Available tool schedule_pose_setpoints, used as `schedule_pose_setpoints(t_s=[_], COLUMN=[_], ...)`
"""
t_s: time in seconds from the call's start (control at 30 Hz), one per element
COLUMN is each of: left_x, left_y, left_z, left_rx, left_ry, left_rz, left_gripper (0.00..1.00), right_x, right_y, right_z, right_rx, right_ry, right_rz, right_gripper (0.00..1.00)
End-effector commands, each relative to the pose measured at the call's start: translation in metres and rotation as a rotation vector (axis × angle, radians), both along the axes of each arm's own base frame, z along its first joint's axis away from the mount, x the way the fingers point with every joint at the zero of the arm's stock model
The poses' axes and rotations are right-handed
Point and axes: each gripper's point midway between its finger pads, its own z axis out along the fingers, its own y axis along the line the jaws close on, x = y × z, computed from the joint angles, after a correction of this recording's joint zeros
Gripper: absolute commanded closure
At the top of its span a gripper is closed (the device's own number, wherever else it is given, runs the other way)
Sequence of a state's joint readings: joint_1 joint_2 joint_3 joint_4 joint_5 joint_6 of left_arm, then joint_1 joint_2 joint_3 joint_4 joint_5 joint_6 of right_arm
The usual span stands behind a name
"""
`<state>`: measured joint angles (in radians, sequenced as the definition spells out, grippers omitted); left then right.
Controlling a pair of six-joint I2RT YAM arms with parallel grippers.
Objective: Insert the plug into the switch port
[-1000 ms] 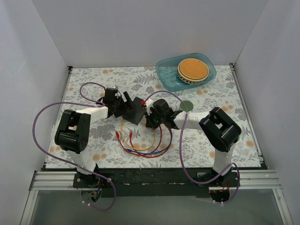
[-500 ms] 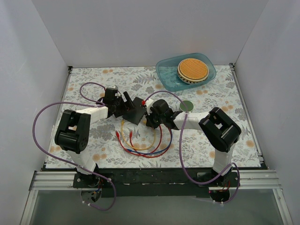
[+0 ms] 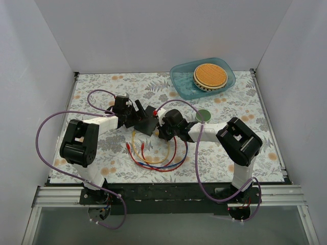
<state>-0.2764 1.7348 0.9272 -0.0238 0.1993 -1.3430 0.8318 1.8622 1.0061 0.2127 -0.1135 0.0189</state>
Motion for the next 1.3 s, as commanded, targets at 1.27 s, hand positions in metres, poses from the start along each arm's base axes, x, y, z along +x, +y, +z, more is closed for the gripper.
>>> schedule_pose_setpoints(t_s=[1.27], left_x=[-0.032], left_y=[-0.028], left_z=[0.004], left_rx=[-0.073], left_ry=[0.109], left_rz=[-0.135], left_gripper=[0.16], right_x=[0.016], right_y=[0.034], right_z=[0.025], right_rx=[0.024], right_ry=[-0.163], right_rz=[0.105], right_gripper=[0.99])
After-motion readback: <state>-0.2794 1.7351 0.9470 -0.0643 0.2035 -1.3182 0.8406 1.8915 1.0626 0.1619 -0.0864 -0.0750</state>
